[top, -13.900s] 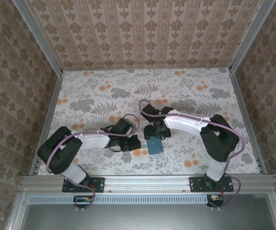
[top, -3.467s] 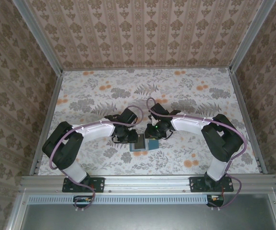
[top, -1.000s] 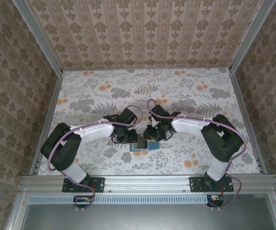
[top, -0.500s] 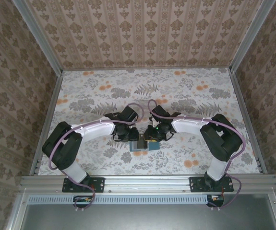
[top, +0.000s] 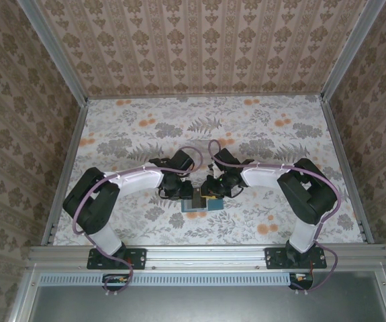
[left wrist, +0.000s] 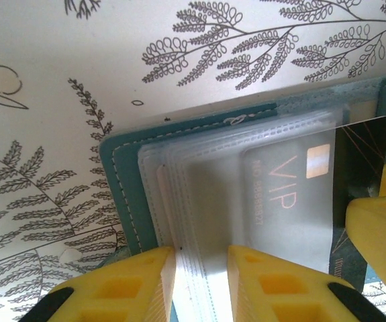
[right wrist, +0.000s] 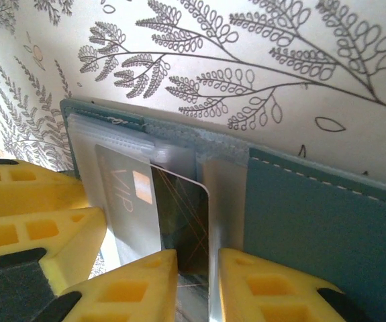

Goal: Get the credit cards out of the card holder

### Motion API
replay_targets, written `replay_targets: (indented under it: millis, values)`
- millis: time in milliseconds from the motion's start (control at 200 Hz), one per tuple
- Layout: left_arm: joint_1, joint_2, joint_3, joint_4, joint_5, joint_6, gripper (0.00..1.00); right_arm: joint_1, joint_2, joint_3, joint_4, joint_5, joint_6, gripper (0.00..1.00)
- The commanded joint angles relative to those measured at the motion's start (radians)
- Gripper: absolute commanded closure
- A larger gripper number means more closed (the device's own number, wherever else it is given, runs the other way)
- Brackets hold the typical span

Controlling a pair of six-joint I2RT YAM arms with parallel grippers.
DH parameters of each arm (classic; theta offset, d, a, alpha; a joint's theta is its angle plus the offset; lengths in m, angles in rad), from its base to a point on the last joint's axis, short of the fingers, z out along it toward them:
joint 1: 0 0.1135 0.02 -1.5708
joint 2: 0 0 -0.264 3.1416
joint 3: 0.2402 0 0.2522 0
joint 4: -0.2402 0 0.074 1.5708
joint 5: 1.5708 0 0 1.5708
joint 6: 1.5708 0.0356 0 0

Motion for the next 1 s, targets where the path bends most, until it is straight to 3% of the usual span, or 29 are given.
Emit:
replay_targets:
  millis: [0, 525, 995]
  values:
    - [-0.01, 0.034, 0.002, -0.073, -0.03, 0.023, 0.71, -0.008, 0.009, -0.017, 0.036, -0.042, 0.02, 0.77]
    - [-0.013, 0.032, 0.001, -0.069, -0.027, 0.016, 0.71, -0.037, -0.023, -0.026, -0.019, -0.012, -0.014, 0.89]
    - [-0.014, 0.027, 0.001, -0.06, -0.015, 0.012, 0.72, -0.094, -0.076, -0.019, -0.187, 0.052, -0.128, 0.89]
